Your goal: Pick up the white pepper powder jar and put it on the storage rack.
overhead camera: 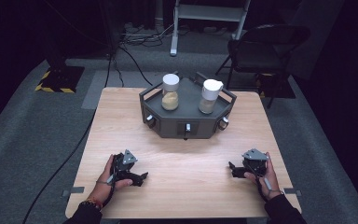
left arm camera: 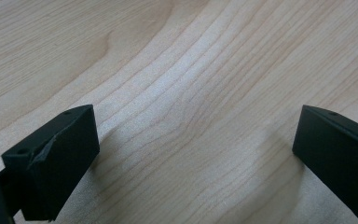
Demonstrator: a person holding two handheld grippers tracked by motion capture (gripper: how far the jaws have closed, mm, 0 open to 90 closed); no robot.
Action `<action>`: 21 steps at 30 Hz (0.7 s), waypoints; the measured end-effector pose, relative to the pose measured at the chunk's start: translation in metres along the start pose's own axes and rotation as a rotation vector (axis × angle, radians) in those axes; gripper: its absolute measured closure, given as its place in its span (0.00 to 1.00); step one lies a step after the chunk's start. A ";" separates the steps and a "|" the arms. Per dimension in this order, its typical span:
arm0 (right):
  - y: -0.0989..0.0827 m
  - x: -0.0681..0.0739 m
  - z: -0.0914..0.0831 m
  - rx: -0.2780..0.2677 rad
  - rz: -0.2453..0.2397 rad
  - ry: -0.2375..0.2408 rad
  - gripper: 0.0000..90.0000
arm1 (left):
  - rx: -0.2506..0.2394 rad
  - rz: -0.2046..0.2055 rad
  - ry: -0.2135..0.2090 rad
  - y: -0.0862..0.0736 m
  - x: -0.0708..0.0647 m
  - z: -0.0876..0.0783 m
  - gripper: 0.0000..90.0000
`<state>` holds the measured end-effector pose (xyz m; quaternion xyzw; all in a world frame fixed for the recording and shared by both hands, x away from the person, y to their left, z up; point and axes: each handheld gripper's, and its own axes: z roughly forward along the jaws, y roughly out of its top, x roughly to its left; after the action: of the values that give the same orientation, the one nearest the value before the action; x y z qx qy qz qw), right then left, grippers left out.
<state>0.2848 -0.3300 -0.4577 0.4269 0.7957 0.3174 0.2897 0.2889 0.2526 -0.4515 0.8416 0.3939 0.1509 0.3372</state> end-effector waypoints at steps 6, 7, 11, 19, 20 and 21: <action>0.000 -0.011 0.002 0.029 0.065 0.014 0.02 | 0.000 0.001 -0.001 0.000 0.000 0.000 0.00; 0.000 -0.013 0.002 0.033 0.074 0.019 0.02 | 0.000 0.001 -0.001 0.000 0.000 0.000 0.00; 0.001 -0.023 0.003 0.052 0.122 0.034 0.01 | 0.000 0.000 -0.002 0.001 0.001 0.001 0.00; 0.001 -0.039 0.005 0.077 0.171 0.076 0.00 | 0.001 0.002 -0.002 0.001 0.001 0.001 0.00; 0.001 -0.039 0.005 0.077 0.171 0.076 0.00 | 0.001 0.002 -0.002 0.001 0.001 0.001 0.00; 0.001 -0.039 0.005 0.077 0.171 0.076 0.00 | 0.002 0.003 -0.003 0.001 0.001 0.001 0.00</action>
<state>0.3069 -0.3624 -0.4525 0.4917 0.7783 0.3263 0.2144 0.2904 0.2524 -0.4513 0.8426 0.3925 0.1500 0.3369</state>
